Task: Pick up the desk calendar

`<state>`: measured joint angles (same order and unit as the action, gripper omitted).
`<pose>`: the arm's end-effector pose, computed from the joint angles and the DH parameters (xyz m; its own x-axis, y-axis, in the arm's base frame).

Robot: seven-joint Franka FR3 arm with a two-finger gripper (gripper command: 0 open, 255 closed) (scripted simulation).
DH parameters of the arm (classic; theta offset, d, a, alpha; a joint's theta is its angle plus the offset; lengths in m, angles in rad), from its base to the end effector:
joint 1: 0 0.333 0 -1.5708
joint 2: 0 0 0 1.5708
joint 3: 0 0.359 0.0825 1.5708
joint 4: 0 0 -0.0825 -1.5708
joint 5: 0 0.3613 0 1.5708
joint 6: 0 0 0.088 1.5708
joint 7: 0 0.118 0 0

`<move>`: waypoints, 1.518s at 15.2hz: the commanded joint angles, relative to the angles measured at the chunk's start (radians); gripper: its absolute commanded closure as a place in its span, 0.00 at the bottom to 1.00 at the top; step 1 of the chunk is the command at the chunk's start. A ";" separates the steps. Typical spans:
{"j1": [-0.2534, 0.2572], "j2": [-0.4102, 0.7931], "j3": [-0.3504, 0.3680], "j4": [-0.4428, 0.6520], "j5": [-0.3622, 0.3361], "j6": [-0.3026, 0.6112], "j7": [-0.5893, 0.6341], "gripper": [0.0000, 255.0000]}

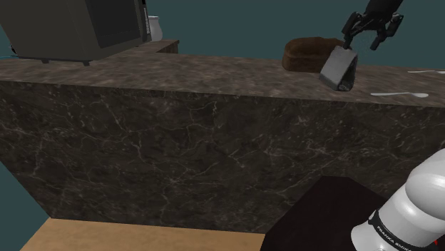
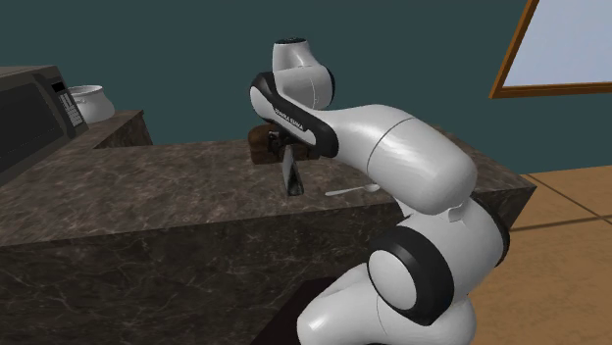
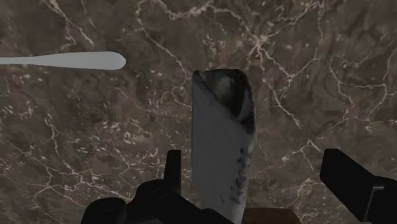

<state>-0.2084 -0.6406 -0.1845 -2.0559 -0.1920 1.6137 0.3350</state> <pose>0.2667 -0.1665 0.7042 0.7418 -0.6388 0.2039 -0.6547 -0.7558 0.0137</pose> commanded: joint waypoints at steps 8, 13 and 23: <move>-0.006 -0.034 -0.005 -0.108 -0.008 0.079 0.015 1.00; -0.006 -0.034 -0.006 -0.108 -0.008 0.079 0.015 1.00; -0.002 -0.001 -0.001 -0.001 0.000 0.004 0.005 1.00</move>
<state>-0.2111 -0.6461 -0.1857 -2.0750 -0.1934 1.6312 0.3421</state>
